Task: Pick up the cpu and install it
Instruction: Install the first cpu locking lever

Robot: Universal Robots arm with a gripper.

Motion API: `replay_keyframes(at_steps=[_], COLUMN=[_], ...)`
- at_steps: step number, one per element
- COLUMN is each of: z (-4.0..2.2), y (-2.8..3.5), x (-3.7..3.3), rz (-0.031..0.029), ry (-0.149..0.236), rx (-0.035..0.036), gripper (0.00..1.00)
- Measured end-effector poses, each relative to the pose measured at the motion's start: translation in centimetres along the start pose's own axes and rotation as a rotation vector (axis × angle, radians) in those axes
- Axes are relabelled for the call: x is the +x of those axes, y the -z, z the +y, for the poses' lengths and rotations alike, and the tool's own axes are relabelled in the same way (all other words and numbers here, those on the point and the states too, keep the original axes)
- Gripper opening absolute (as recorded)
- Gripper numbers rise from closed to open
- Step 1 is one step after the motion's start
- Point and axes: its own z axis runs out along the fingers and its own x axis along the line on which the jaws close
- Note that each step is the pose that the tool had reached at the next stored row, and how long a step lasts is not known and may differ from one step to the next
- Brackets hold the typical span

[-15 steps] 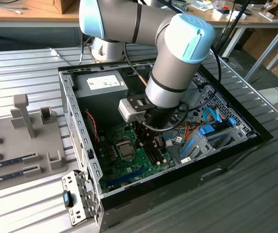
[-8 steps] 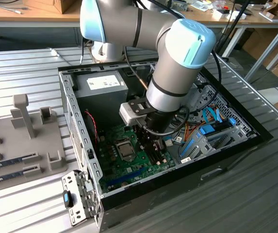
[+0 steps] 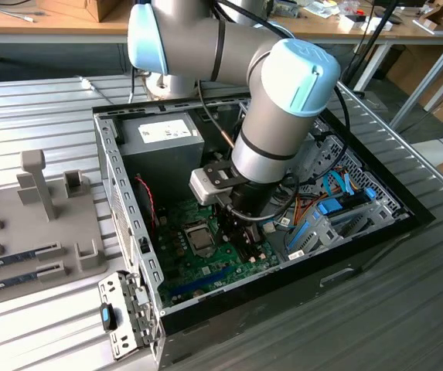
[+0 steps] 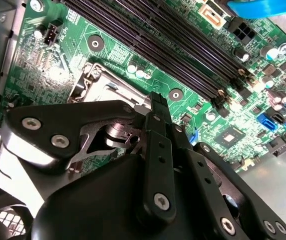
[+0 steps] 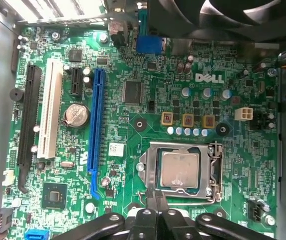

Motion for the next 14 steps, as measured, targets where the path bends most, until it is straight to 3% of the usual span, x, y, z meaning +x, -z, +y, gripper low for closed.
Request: replay_keyframes(at_steps=[7,14], z=[-0.14,-0.54], y=[-0.46,-0.81], x=[0.48,0.53], rz=[0.0001,0.0002], ry=[-0.001,-0.001], rx=[-0.0001,-0.0002], gripper=[0.11,0.11])
